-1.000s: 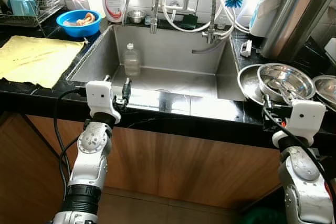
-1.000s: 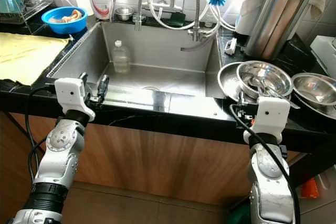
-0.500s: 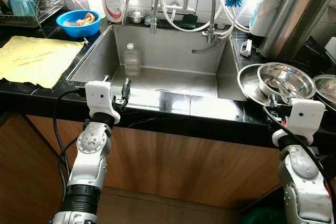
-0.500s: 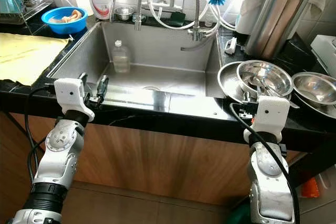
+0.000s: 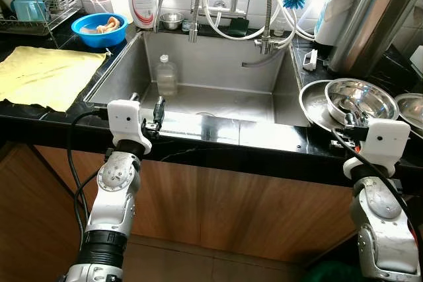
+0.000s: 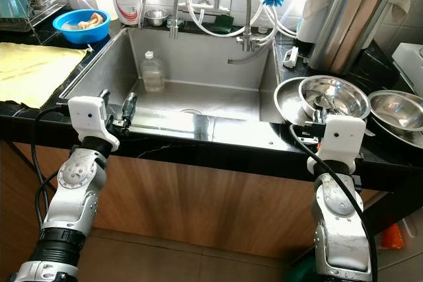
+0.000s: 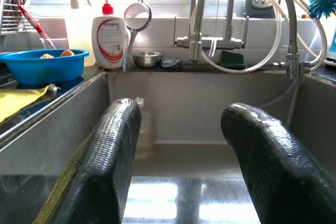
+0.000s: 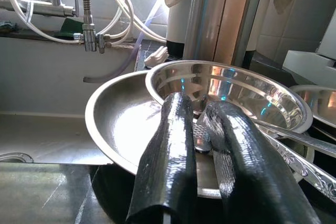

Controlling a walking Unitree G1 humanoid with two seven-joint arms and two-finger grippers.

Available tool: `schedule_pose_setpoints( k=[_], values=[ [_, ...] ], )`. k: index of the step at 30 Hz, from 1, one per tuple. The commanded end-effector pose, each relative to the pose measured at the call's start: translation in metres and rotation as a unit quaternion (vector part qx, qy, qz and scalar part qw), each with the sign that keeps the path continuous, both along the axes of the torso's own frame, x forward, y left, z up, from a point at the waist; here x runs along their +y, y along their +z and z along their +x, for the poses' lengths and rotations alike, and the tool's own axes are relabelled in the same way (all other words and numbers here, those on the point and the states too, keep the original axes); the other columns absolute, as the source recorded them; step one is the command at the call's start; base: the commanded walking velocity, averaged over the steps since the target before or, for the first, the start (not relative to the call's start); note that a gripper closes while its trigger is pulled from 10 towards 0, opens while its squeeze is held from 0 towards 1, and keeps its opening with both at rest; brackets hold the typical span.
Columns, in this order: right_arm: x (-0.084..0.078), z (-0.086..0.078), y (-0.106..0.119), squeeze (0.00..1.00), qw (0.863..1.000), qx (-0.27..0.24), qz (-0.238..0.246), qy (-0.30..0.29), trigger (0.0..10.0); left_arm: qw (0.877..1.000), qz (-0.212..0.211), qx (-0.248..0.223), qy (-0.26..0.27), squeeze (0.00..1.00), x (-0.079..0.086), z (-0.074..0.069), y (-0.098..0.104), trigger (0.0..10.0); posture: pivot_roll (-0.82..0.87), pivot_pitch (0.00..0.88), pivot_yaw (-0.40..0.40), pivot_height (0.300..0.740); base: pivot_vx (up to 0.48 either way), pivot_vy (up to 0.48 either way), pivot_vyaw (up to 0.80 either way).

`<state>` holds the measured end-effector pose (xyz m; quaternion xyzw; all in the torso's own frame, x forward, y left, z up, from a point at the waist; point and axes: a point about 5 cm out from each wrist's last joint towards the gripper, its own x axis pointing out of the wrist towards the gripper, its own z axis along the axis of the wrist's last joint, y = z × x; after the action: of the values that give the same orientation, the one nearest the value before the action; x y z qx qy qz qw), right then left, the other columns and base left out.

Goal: Kitchen organization

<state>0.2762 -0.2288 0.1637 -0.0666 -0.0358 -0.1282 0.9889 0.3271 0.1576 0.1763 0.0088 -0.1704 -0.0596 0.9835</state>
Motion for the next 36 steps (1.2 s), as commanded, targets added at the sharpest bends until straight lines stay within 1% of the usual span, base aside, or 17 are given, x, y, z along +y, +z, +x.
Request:
schedule_pose_setpoints(
  k=[1,12,13,14,23,26,30,32,36],
  values=[
    [-0.002,0.002,0.003,0.0,1.0,-0.006,-0.001,-0.004,0.0,1.0,-0.006,0.005,-0.005,0.0,0.0,0.003,0.001,10.0,-0.01,0.0,-0.029,0.74,0.0,0.0,0.0],
    [-0.001,0.003,0.005,0.0,1.0,-0.01,-0.002,-0.003,0.0,1.0,-0.007,0.003,-0.007,0.0,-0.001,0.003,0.002,10.0,-0.01,0.0,-0.028,0.74,0.0,0.0,0.0],
    [-0.001,0.003,0.006,0.0,1.0,-0.012,-0.003,-0.006,0.9,1.0,-0.008,0.002,-0.007,0.0,-0.001,0.004,0.002,10.0,-0.01,0.0,-0.028,0.74,0.0,0.0,0.0],
    [-0.002,0.004,0.009,0.0,1.0,-0.019,-0.001,-0.011,10.0,1.0,-0.009,0.001,-0.008,0.0,-0.001,0.004,0.003,10.0,-0.01,0.0,-0.027,0.74,0.0,0.0,0.0],
    [0.0,0.005,0.019,0.0,0.999,-0.043,-0.002,-0.006,10.0,1.0,-0.011,-0.005,-0.01,0.0,-0.002,0.003,0.005,10.0,0.0,0.0,-0.026,0.74,0.0,0.0,0.0],
    [0.002,0.006,0.028,0.0,0.998,-0.068,-0.005,-0.001,10.0,1.0,-0.012,-0.008,-0.01,0.0,-0.002,0.003,0.006,10.0,0.0,0.0,-0.023,0.74,0.0,0.0,0.0],
    [0.006,0.006,0.037,0.0,0.996,-0.088,-0.014,0.008,10.0,1.0,-0.015,-0.009,-0.011,0.0,-0.002,0.002,0.006,10.0,0.0,0.0,-0.014,0.74,0.0,0.0,0.0],
    [0.009,0.005,0.041,0.0,0.995,-0.098,-0.027,0.019,10.0,1.0,-0.017,-0.009,-0.015,0.0,-0.005,0.0,0.004,10.0,0.0,0.0,-0.01,0.74,0.0,0.0,0.0],
    [0.012,0.005,0.04,0.0,0.994,-0.102,-0.023,0.023,10.0,1.0,-0.019,-0.001,-0.019,0.0,-0.006,-0.003,-0.002,10.0,0.01,0.0,-0.015,0.74,0.0,0.0,0.0]
  ],
)
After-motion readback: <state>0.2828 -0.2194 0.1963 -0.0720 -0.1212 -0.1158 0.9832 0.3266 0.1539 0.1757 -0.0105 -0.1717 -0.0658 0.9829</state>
